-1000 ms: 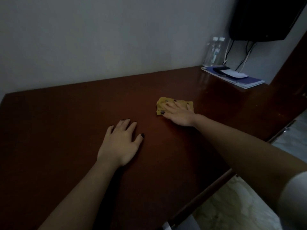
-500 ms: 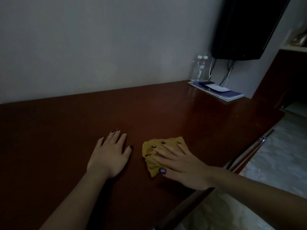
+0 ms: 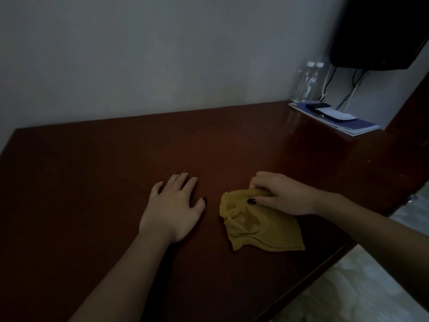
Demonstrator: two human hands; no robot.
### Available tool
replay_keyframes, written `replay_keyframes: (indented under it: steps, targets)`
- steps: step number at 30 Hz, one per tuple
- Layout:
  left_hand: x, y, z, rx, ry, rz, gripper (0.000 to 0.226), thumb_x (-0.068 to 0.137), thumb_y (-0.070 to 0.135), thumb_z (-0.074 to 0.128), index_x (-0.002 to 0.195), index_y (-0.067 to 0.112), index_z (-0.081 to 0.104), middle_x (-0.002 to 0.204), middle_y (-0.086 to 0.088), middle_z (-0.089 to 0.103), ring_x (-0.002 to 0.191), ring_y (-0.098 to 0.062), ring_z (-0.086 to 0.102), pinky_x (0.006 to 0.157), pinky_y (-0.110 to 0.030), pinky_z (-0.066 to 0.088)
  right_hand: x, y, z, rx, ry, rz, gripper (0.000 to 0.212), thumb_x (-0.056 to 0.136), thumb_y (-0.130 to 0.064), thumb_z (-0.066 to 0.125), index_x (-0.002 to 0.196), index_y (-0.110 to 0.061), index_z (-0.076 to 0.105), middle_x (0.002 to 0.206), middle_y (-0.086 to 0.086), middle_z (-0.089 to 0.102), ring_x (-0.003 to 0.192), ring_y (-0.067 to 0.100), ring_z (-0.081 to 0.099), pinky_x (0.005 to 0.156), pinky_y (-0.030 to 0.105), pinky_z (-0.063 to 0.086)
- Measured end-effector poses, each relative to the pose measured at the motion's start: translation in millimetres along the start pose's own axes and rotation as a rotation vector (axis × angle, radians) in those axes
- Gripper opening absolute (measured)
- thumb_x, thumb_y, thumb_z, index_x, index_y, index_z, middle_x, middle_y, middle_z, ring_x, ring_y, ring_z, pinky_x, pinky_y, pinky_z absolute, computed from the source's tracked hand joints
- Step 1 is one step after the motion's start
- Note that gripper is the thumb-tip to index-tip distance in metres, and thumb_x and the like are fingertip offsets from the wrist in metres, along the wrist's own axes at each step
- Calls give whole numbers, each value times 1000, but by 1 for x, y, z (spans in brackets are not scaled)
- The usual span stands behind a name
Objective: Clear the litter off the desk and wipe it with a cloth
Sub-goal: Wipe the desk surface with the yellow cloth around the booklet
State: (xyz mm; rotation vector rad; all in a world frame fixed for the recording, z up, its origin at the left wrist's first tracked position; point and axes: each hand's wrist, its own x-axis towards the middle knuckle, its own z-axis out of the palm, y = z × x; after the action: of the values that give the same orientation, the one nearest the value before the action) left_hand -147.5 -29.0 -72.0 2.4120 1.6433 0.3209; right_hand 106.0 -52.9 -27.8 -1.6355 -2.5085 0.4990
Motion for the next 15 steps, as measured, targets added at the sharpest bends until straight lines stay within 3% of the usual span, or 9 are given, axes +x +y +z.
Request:
replay_keyframes:
  steps: [3, 5, 7, 9, 12, 15]
  targets:
    - [0, 2, -1, -7, 1, -2, 62, 94, 57, 24, 150, 32, 12, 159, 8, 4, 145, -8, -2, 116, -36, -2, -9, -7, -17, 16, 41, -19, 9, 94, -22, 51, 90, -31, 51, 93, -12, 47, 86, 0, 47, 73, 20, 40]
    - [0, 3, -3, -16, -2, -4, 62, 94, 57, 25, 150, 32, 13, 159, 8, 5, 145, -8, -1, 116, -36, -2, -14, -10, -38, 7, 192, -31, 8, 93, -20, 51, 92, -28, 52, 92, -12, 51, 86, -1, 49, 71, 20, 39]
    - [-1, 3, -4, -26, -3, -3, 62, 94, 57, 27, 150, 32, 14, 159, 8, 6, 145, -8, 0, 117, -35, -1, -20, -12, -63, -97, 375, -51, 5, 92, -20, 53, 95, -24, 53, 91, -12, 53, 84, 2, 50, 71, 26, 41]
    - [-2, 3, -5, -31, 3, -2, 62, 94, 56, 27, 150, 32, 14, 159, 8, 6, 145, -7, 0, 117, -35, -1, -25, -16, -79, -300, 448, -88, 10, 91, -24, 53, 101, -22, 53, 99, -7, 53, 85, 10, 53, 71, 36, 46]
    - [-4, 3, -6, -31, 11, -5, 61, 95, 56, 27, 150, 32, 15, 159, 8, 7, 145, -8, 1, 117, -34, 0, -34, -28, -68, -539, 314, -196, 13, 92, -29, 49, 103, -23, 51, 109, -3, 53, 93, 18, 55, 70, 35, 47]
    - [-4, 2, -5, -38, 19, -10, 61, 95, 56, 27, 150, 32, 15, 159, 8, 7, 145, -7, 1, 117, -34, 0, -42, -36, -25, -520, 7, -218, 28, 93, -36, 48, 120, -32, 44, 126, -8, 49, 116, 13, 45, 95, 35, 38]
